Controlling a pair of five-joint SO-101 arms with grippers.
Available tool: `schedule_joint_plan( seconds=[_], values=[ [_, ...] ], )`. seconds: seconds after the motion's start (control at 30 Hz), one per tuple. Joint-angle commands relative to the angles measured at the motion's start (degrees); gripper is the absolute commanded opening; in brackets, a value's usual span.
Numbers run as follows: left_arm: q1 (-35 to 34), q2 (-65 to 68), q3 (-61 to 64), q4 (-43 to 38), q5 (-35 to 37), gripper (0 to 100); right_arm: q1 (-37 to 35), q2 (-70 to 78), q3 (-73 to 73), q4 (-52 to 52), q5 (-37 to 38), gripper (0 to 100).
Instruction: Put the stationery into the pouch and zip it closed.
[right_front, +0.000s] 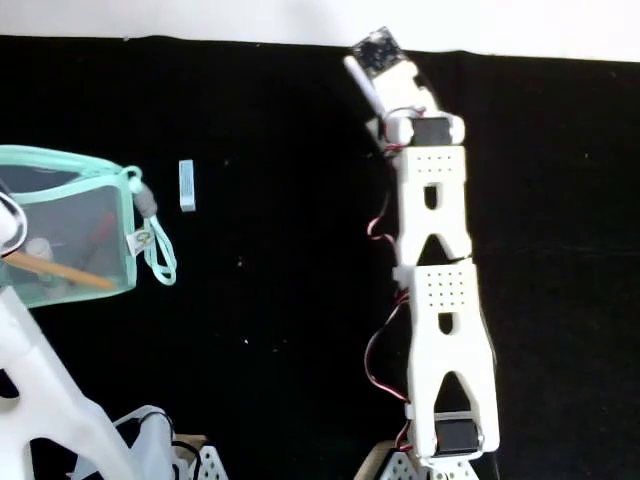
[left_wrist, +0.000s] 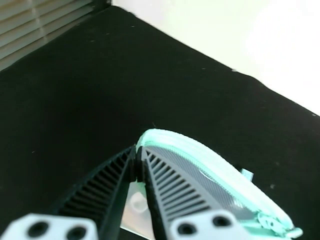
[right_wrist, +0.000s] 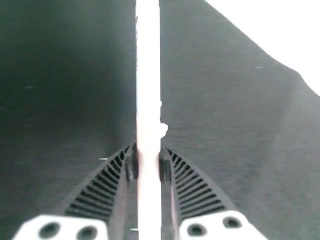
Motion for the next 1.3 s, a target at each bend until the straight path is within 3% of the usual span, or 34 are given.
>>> schedule_joint_plan(
  seconds=[0.0,0.77,1.03,1.27],
  values=[
    [4.62,1.27,4.18,0.97,-0.35,1,-3.03,-7.87,-7.08,2.51,-2.99,0.6],
    [7.34,1.27,4.26,0.97,-0.35,1,-14.81,-34.42,-6.81,19.56,-4.31,0.6],
    [7.34,0.84,6.99,0.62,-0.35,1,-23.60,-41.27,-6.81,18.59,-12.31,0.6],
    [7.34,0.84,8.13,0.53,-0.35,1,-28.53,-44.09,-6.81,9.71,-22.95,0.6]
  ],
)
